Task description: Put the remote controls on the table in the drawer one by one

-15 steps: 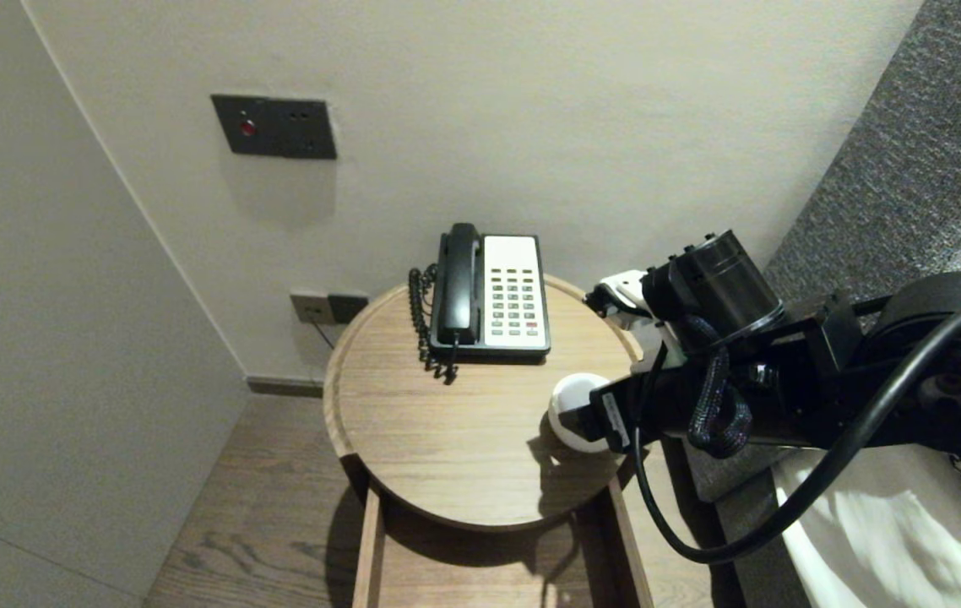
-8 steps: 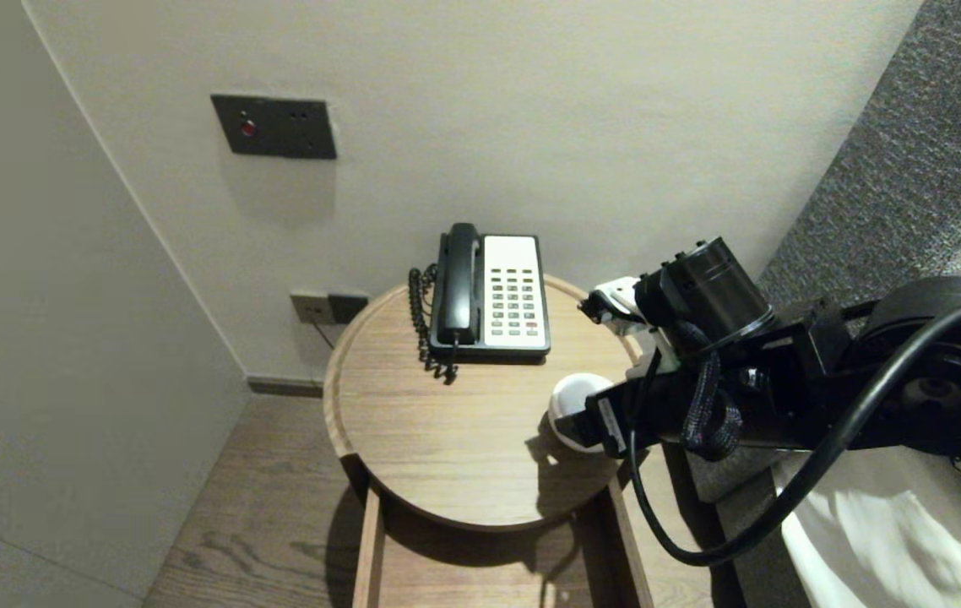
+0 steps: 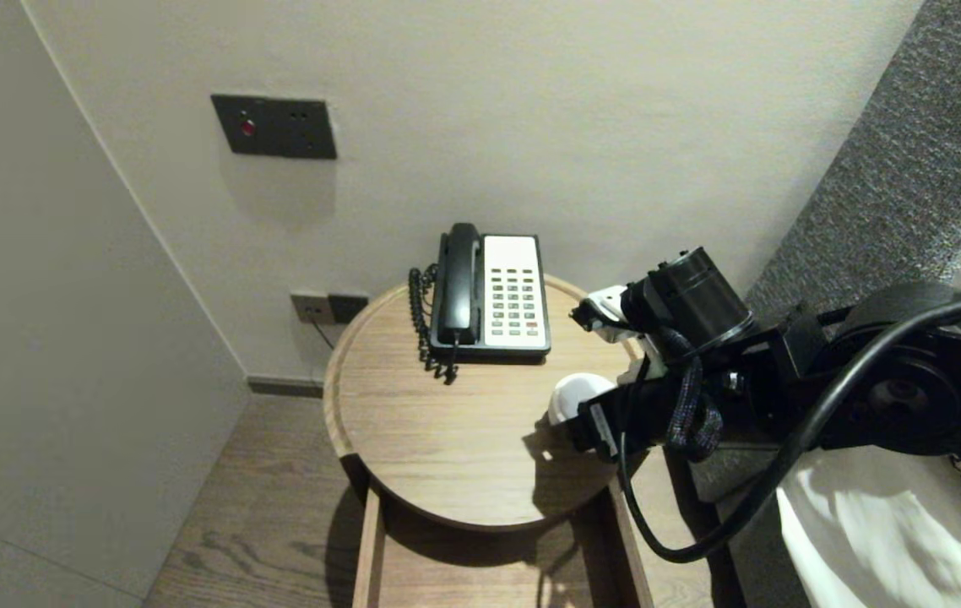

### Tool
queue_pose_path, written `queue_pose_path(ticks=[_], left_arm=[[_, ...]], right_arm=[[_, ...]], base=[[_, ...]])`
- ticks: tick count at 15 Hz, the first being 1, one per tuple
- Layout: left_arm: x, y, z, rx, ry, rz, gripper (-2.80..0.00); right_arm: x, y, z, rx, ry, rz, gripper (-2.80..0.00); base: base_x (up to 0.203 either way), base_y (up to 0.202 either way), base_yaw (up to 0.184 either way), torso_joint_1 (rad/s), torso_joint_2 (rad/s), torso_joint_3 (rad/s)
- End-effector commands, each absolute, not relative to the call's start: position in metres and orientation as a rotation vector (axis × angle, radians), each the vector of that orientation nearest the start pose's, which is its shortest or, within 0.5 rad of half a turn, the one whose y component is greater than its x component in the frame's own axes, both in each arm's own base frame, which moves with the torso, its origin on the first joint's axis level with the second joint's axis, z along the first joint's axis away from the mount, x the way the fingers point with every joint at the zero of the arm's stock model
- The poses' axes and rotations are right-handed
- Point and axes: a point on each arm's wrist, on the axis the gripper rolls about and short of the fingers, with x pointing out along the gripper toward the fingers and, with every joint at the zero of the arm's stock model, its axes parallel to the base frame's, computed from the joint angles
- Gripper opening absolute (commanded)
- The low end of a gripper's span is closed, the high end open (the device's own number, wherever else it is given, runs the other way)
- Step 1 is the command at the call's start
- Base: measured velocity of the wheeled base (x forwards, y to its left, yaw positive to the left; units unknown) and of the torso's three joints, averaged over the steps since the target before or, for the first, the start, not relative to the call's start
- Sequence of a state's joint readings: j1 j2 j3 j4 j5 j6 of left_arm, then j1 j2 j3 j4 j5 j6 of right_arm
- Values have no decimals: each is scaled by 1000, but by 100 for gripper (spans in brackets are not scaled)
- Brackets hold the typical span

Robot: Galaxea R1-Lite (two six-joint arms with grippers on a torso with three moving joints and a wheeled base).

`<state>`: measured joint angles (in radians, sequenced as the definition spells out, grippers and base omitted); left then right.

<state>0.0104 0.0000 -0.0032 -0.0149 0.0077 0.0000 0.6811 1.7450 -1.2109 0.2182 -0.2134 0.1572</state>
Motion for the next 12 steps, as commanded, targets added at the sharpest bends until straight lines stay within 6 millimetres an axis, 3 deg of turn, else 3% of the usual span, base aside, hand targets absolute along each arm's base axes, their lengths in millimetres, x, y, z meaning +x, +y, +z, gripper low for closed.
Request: queue_pose_path(ticks=[1,12], left_arm=[[-23,0,78,0,-20,18,-280],[-23,0,78,0,-20,18,-280]], right_arm=[[253,199,196,-177,709,388,0],[260,204,188,-186,719,387,0]], base=[[0,0,0,0,0,0],[0,0,0,0,0,0]])
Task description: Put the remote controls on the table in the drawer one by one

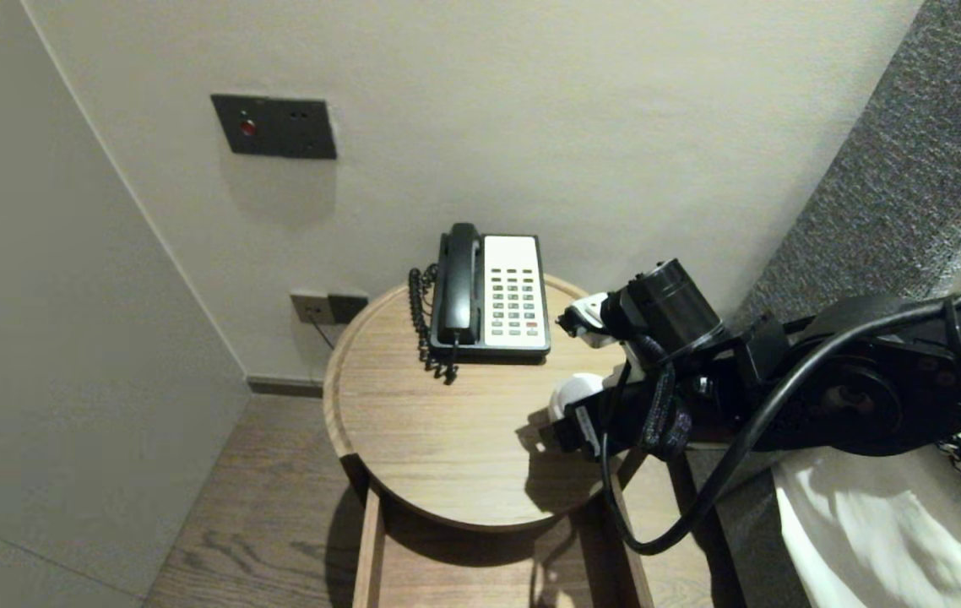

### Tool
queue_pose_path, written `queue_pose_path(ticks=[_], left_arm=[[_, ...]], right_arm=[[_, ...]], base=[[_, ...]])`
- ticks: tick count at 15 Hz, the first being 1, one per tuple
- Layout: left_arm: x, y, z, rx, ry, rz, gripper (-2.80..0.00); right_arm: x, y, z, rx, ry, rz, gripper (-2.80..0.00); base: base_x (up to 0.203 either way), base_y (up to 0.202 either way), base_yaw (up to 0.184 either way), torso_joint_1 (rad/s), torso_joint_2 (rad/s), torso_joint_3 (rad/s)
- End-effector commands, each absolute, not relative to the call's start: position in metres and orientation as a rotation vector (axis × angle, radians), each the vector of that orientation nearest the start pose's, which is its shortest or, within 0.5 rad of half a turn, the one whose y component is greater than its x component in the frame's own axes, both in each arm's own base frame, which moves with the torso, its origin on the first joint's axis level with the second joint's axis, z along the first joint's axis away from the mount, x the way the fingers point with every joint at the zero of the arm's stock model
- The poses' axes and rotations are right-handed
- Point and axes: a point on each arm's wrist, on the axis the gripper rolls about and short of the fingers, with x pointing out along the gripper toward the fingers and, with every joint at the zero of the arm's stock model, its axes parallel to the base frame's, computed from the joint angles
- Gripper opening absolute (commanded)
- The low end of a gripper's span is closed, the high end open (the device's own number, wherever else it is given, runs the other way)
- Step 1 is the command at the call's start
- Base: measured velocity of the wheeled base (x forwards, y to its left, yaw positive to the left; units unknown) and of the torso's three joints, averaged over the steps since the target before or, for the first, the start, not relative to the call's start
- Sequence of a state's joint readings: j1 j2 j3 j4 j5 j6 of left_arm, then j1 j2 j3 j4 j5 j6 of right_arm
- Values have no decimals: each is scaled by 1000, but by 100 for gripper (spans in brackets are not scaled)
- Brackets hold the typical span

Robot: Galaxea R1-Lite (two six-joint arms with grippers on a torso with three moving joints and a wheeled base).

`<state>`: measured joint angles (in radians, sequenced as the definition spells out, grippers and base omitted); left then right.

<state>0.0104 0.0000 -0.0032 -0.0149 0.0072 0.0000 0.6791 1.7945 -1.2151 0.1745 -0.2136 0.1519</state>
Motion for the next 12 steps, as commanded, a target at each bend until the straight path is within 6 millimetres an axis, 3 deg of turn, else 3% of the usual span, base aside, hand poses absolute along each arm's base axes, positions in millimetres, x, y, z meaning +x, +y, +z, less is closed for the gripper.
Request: queue_pose_path(ticks=[1,12], left_arm=[[-23,0,78,0,-20,18,-280],[-23,0,78,0,-20,20,-280]], right_arm=[[261,205,187,-187,721,386,0],[266,206,181,-195,739,382,0]], base=[[0,0,0,0,0,0],[0,0,0,0,0,0]])
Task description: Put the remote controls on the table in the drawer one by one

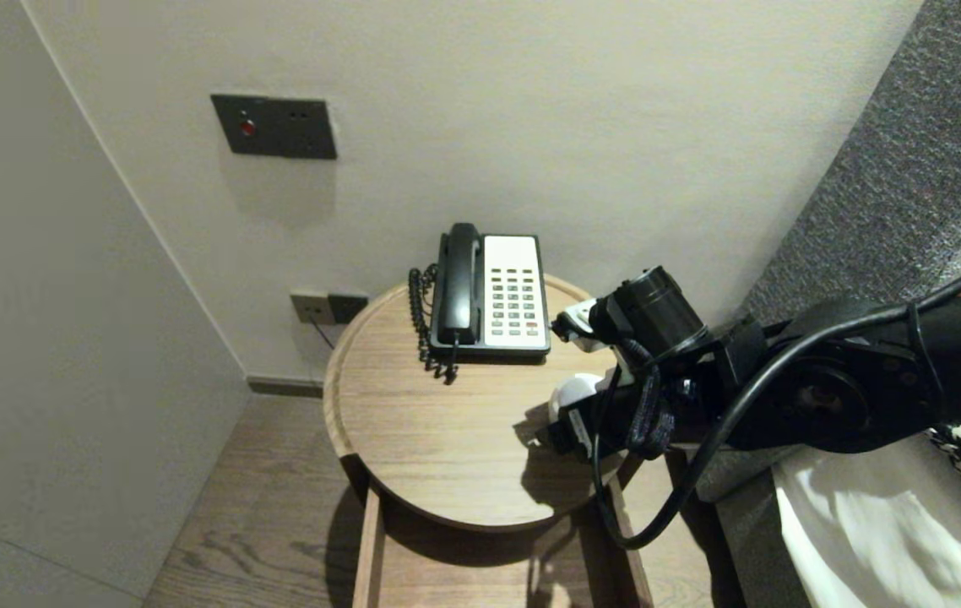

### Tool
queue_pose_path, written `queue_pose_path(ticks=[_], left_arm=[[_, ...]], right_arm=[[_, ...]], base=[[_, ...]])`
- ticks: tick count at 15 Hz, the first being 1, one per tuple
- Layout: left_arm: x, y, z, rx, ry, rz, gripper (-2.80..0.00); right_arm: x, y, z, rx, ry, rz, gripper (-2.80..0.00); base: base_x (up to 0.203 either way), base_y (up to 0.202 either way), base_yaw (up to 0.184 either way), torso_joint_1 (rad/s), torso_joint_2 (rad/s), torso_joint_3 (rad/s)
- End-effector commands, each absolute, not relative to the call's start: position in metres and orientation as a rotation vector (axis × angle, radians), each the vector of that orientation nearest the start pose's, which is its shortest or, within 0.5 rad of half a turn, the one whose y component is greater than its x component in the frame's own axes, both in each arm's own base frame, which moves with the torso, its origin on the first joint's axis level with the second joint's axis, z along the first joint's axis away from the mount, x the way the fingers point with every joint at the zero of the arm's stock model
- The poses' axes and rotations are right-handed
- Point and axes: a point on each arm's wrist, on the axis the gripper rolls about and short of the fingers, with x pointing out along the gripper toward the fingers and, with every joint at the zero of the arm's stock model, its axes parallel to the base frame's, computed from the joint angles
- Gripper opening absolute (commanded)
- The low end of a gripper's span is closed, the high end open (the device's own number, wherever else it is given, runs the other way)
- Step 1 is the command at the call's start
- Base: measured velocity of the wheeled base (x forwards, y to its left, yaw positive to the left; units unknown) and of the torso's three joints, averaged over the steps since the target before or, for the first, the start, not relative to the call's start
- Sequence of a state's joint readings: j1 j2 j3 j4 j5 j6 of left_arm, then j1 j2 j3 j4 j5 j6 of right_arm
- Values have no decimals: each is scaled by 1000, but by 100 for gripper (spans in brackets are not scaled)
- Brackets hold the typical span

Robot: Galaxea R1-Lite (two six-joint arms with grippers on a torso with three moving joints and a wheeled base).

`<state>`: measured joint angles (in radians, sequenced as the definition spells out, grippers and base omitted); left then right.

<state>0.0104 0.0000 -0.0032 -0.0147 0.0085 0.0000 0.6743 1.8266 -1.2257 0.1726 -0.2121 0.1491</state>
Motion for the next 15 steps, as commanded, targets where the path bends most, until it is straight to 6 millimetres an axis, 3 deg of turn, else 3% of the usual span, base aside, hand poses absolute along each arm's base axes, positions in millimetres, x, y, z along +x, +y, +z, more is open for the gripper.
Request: queue_pose_path(ticks=[1,2,9,15], left_arm=[[-23,0,78,0,-20,19,-280],[-23,0,78,0,-20,18,-280],[-23,0,78,0,-20,19,-280],[-23,0,78,0,-20,18,-280]], right_arm=[[266,206,181,-193,740,383,0],[266,206,182,-192,737,384,-280],[265,202,185,-184,728,380,-280],[240,189,219,-102,651,396,-280]], base=[[0,0,0,0,0,0],[0,0,0,0,0,0],[0,0,0,0,0,0],[0,0,0,0,0,0]])
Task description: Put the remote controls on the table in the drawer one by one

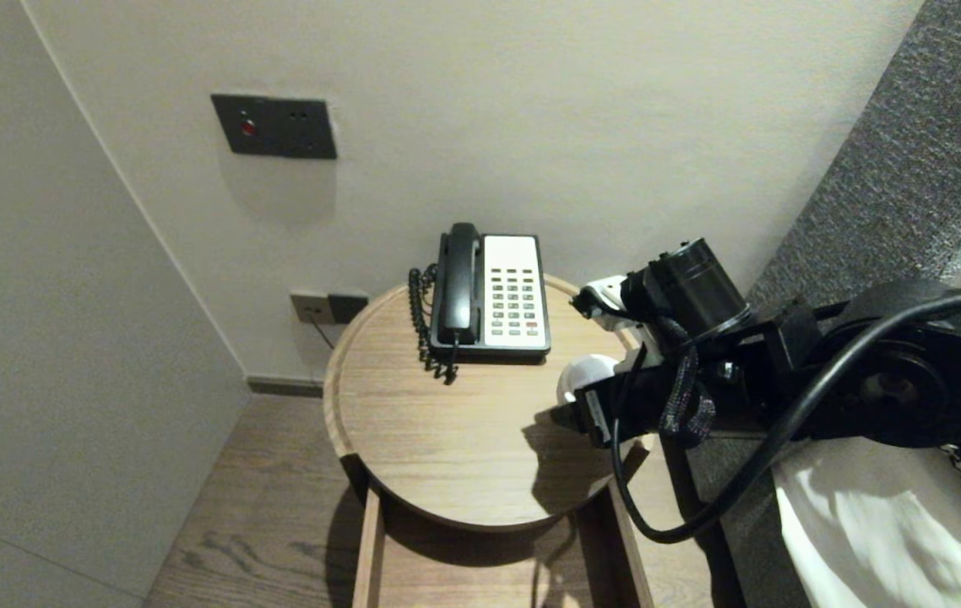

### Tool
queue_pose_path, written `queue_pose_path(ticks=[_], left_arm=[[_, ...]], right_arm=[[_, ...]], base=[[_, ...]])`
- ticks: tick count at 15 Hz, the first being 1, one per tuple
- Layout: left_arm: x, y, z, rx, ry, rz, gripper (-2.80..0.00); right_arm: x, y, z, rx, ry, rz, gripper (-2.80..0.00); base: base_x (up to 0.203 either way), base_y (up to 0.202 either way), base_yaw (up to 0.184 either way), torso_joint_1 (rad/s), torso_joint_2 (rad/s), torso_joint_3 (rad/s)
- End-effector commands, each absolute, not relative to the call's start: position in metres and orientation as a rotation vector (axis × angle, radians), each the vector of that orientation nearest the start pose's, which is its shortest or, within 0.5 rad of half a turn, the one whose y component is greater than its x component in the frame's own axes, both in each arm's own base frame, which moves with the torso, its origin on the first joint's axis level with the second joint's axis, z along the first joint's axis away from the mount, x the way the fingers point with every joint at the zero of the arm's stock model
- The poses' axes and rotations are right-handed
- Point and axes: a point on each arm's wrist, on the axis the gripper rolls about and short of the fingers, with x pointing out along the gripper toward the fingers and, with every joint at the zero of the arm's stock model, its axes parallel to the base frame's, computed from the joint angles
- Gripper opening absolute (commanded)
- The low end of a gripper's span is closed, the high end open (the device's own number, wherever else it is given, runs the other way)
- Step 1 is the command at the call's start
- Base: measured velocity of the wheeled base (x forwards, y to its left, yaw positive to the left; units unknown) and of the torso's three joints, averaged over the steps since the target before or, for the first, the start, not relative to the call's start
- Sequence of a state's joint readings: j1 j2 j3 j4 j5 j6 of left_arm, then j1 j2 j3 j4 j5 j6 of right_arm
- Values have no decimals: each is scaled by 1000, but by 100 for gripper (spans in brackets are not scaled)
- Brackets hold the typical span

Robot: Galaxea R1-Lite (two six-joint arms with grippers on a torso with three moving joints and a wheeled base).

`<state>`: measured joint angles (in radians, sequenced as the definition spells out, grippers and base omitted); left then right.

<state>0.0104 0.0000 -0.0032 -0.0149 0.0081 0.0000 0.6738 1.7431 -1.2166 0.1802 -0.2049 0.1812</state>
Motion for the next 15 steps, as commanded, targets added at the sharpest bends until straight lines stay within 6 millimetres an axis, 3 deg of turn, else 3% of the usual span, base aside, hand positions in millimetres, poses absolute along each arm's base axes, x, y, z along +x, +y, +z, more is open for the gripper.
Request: queue_pose_path(ticks=[1,6,11,15], left_arm=[[-23,0,78,0,-20,18,-280],[-23,0,77,0,-18,19,-280],[-23,0,78,0,-20,19,-280],[-23,0,78,0,-20,18,-280]], right_arm=[[230,191,223,-76,648,410,-280],[185,209,216,-46,699,521,-280],[144,214,198,-74,781,632,-280],[125,215,179,-125,860,696,-280]], base=[[0,0,0,0,0,0],[0,0,0,0,0,0],[0,0,0,0,0,0],[0,0,0,0,0,0]])
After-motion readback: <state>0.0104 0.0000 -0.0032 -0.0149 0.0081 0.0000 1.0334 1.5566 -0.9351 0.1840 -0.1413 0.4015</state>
